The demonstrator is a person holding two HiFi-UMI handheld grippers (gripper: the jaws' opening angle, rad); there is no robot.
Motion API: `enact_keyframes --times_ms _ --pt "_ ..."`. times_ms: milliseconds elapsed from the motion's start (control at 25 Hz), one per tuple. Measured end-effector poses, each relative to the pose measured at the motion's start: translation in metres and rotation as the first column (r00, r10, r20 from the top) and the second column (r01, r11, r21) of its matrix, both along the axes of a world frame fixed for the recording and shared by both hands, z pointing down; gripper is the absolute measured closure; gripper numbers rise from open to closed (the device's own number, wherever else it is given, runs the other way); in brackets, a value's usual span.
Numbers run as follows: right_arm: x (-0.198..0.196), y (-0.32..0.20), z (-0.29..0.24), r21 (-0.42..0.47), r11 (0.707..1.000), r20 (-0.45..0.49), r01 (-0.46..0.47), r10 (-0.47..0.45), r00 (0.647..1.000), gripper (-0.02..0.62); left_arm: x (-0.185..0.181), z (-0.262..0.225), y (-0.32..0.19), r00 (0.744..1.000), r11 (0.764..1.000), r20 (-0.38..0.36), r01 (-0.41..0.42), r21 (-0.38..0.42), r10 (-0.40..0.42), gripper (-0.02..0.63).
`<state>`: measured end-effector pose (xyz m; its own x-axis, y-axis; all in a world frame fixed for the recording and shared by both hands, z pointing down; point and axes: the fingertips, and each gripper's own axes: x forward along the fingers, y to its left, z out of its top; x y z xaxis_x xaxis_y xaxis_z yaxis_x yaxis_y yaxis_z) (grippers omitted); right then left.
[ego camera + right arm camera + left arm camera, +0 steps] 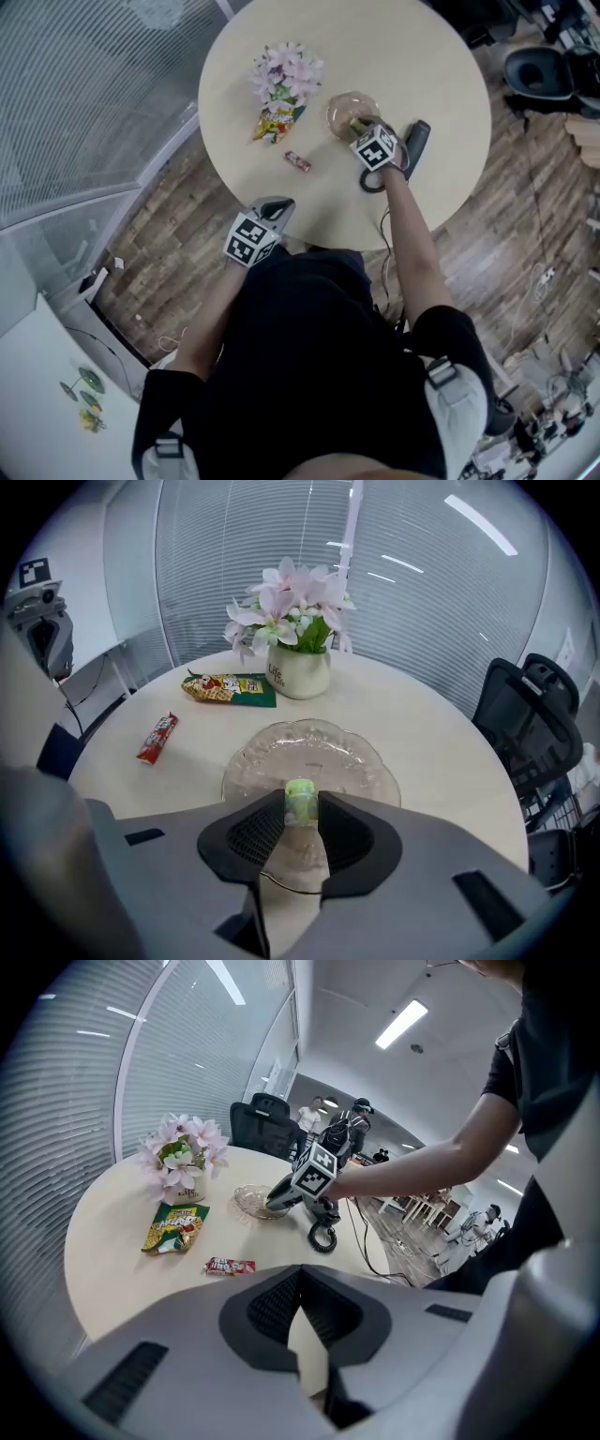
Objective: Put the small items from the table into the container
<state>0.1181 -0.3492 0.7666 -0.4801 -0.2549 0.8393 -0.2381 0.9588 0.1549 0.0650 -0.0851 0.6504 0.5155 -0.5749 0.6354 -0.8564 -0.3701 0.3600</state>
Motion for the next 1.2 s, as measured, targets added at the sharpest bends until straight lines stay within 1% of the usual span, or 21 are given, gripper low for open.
enact_keyframes --times_ms 120,280,600,640,680,720,760,840,920,1040,1160,1200 --pt "-0.004 0.000 0.006 -0.012 1.000 0.004 0.006 -0.006 1.000 0.472 -0.004 0.002 0.001 1.000 1.000 0.001 0.012 -0.004 -0.012 0.604" --pt "-0.010 0.000 0.011 -0.026 1.000 0.036 -0.008 0.008 0.999 0.471 -0.008 0.006 0.003 1.000 1.000 0.003 0.025 -0.009 -0.025 0.603" --pt "-0.009 -0.001 0.004 -0.025 0.999 0.059 -0.023 0.024 0.998 0.471 -0.007 0.003 0.000 1.000 1.000 0.005 0.019 0.002 -0.019 0.603" --pt "-0.008 0.000 0.003 -0.027 0.999 0.066 -0.026 0.027 0.997 0.474 -0.007 0.002 -0.001 1.000 1.000 0.006 0.018 0.004 -0.018 0.603" --pt "-0.007 0.000 0.000 -0.027 0.999 0.079 -0.031 0.033 0.996 0.491 -0.007 0.002 -0.002 1.000 1.000 0.006 0.017 0.006 -0.017 0.603" --pt "-0.006 0.001 -0.003 -0.024 0.999 0.100 -0.039 0.041 0.994 0.534 -0.006 0.001 -0.003 1.000 1.000 0.005 0.016 0.008 -0.016 0.603" --pt "-0.004 0.002 -0.008 -0.018 0.999 0.125 -0.048 0.050 0.991 0.555 -0.006 0.000 -0.004 1.000 1.000 0.004 0.015 0.011 -0.015 0.603" --pt "-0.002 0.005 -0.019 0.000 0.998 0.172 -0.063 0.062 0.983 0.571 -0.007 0.000 -0.006 1.000 1.000 0.005 0.012 0.016 -0.012 0.603" --pt "0.000 0.012 -0.027 0.006 0.997 0.201 -0.072 0.069 0.977 0.572 -0.008 0.001 -0.008 1.000 1.000 0.007 0.007 0.021 -0.007 0.603" --pt "0.010 0.029 -0.038 0.017 0.995 0.222 -0.094 0.088 0.971 0.572 -0.009 -0.001 -0.013 1.000 1.000 0.004 0.004 0.030 -0.004 0.603" --pt "0.027 0.046 -0.057 0.074 0.986 0.242 -0.151 0.129 0.962 0.571 -0.009 -0.003 -0.023 1.000 0.999 -0.004 0.000 0.046 0.000 0.603" --pt "0.034 0.053 -0.063 0.078 0.980 0.260 -0.181 0.155 0.953 0.571 -0.008 -0.004 -0.026 1.000 0.999 -0.006 -0.001 0.051 0.002 0.603"
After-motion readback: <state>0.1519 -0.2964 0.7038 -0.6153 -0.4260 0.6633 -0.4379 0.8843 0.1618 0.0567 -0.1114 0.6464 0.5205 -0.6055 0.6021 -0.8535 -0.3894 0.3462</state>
